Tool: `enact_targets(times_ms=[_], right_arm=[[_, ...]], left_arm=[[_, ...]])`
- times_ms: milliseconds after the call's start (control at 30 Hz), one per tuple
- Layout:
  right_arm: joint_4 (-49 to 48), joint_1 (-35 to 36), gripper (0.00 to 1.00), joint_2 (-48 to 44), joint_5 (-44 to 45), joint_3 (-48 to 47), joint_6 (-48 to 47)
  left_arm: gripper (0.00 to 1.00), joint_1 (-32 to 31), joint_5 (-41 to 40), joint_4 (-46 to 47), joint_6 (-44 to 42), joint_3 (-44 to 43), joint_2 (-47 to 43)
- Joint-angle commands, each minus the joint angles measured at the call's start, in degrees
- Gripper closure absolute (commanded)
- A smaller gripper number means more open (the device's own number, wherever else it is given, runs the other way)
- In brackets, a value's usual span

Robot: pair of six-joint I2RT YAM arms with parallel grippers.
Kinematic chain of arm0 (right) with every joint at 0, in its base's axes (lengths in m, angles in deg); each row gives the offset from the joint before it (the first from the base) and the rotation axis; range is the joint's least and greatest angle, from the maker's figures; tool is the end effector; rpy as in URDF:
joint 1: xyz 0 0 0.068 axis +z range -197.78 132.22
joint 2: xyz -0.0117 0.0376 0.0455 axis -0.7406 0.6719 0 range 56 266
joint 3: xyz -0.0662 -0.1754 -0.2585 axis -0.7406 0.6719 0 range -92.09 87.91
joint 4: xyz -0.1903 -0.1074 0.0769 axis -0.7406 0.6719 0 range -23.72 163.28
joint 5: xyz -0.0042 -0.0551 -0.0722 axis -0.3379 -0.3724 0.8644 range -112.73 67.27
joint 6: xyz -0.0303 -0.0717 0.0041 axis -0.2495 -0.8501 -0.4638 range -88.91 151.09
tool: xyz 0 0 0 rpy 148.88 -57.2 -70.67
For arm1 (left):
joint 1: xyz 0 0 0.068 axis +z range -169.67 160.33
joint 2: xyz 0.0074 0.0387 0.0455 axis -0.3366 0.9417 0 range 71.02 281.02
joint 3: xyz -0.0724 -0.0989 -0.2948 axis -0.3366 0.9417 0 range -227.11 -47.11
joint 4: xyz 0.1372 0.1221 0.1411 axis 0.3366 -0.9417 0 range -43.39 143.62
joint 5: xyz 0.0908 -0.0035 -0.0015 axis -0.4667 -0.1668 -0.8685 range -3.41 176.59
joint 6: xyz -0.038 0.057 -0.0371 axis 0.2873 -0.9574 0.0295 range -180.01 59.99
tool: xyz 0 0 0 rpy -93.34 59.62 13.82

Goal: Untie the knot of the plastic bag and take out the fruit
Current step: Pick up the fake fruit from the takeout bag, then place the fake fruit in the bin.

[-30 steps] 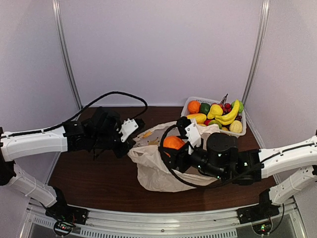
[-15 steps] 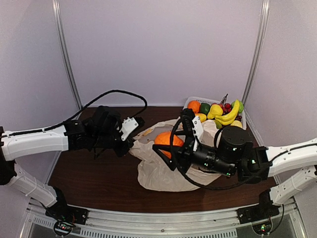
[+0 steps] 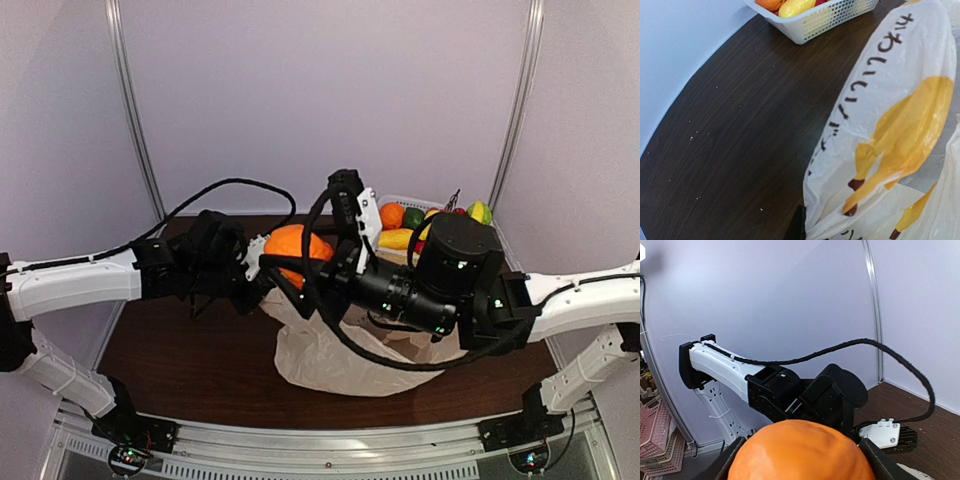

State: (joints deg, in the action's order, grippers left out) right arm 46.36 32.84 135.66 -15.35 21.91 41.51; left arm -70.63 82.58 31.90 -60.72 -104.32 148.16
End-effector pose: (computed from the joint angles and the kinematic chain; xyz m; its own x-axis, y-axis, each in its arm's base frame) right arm 0.0613 0.3186 0.4436 -0.1557 0.1578 -0.9751 -0.9451 0.2633 0.1936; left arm 0.1776 -0.2115 0.3080 -0.4093 0.5245 -0.7466 0.7471 0.6623 0.0557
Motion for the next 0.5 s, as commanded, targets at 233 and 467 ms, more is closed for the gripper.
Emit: enact_targets(times_ms=[233, 467], right_arm=[[26.7, -7.6, 0.38, -12.1, 28.4, -6.7, -3.6], [35.1, -25.6, 0.37, -16.7, 26.5, -2.6, 0.1]], left_arm=[[1.00, 9.8, -2.1, -1.3, 4.1, -2.1, -4.0], [1.00, 11.1, -6.8, -1.4, 4.7, -1.1, -7.2]])
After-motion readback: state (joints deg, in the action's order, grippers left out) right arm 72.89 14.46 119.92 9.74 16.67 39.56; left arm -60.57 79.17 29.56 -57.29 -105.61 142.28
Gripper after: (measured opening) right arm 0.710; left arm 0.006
